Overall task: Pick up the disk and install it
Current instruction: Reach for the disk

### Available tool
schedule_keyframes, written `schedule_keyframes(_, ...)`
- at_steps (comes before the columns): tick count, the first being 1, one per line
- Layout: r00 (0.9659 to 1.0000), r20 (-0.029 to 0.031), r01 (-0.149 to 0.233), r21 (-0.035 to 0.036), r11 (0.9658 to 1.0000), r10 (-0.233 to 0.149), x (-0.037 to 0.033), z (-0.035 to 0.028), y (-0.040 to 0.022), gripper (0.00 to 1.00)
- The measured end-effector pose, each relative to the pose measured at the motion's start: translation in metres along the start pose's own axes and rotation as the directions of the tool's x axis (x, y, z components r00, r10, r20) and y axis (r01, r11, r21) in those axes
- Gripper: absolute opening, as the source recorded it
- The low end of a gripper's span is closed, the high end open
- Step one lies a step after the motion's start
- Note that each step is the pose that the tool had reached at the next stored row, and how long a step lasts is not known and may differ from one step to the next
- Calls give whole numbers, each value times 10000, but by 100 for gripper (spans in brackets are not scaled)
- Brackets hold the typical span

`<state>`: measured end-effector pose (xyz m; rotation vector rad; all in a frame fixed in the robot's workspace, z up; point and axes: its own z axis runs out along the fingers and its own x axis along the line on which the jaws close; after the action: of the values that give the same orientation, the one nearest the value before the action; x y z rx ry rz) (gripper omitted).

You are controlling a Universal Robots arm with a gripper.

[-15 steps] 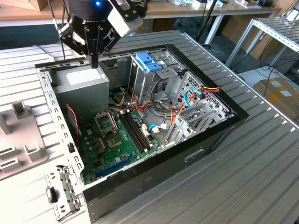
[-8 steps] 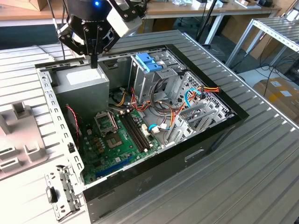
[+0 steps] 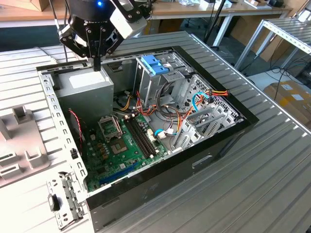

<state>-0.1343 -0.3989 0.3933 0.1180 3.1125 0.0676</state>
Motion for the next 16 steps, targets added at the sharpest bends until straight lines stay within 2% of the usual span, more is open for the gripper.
schedule_keyframes(16,10000,0,0,0,10000,0,46,-1,-3,11)
